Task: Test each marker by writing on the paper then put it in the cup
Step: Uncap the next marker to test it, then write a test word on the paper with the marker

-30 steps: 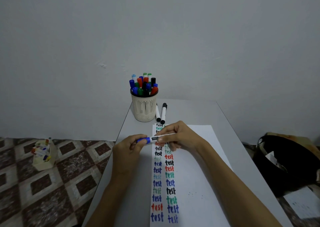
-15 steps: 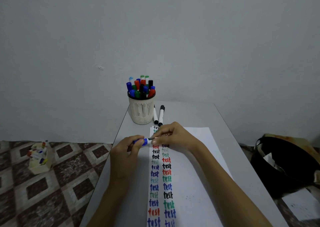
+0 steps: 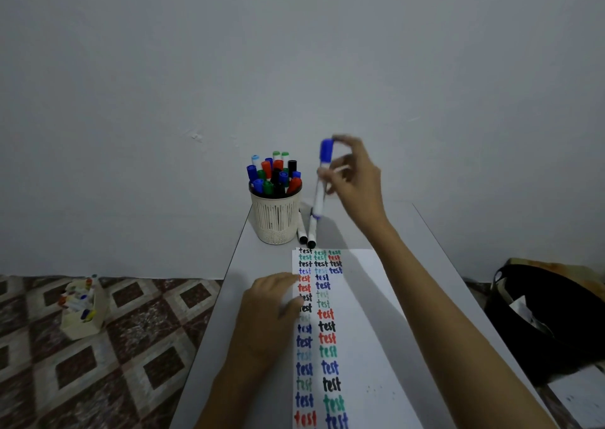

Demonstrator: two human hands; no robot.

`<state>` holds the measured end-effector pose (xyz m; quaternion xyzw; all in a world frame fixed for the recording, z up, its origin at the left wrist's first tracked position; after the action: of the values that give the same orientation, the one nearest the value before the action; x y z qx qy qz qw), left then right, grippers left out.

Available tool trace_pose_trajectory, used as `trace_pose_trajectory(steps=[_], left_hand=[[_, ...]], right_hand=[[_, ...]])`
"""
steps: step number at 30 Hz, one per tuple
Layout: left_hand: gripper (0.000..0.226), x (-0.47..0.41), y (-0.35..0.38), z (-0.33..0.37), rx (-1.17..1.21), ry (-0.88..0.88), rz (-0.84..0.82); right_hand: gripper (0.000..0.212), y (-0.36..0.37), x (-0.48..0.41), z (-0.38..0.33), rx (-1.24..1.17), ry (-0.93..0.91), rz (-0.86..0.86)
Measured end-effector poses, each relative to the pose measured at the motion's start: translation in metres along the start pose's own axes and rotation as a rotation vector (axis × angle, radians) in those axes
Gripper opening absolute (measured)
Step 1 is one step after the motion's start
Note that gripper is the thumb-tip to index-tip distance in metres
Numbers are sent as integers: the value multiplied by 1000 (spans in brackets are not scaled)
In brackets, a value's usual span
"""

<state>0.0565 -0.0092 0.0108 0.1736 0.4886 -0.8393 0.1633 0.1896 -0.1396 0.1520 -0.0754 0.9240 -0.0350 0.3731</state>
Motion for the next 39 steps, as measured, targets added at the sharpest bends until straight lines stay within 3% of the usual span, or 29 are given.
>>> trace_pose_trajectory(steps=[4, 12, 17, 20, 24, 25, 28, 30, 35, 39], left_hand=[[52, -1, 2, -4, -55, 10, 3], [53, -1, 4, -5, -52, 13, -20], [50, -2, 5, -6, -45, 20, -17], [50, -1, 5, -7, -34, 6, -19], [49, -1, 6, -7, -35, 2, -11], [49, -1, 6, -8, -33, 4, -8], [47, -1, 6, -8, -42, 7, -4], [47, -2, 6, -8, -43, 6, -6], [51, -2, 5, -6, -52, 8, -2], [50, -2, 5, -6, -47, 14, 10]], right_hand=[[44, 11, -26, -16, -80, -112, 178], [35, 65, -27, 17, 171, -79, -37], [21, 72, -35, 27, 534, -128, -201], [28, 65, -35, 35, 443, -67, -238], [48, 34, -16, 65, 245, 172, -54], [50, 31, -8, 77, 323, 254, -95], [50, 35, 25, 108, 652, 395, -426], [43, 37, 39, 117, 776, 322, -501], [29, 32, 46, 121, 871, 109, -485], [20, 18, 52, 101, 729, -24, -300]])
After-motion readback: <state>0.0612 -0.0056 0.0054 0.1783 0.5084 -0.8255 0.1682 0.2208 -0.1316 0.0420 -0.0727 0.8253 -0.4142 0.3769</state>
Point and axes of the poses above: each hand's wrist, its own x-axis away from the middle knuckle, its own y-axis out of the palm, z = x × y, the point moved 6 cm from there along -x, towards the middle knuckle, and after that the axes turned 11 degrees about -x, right-handed, at the moved point
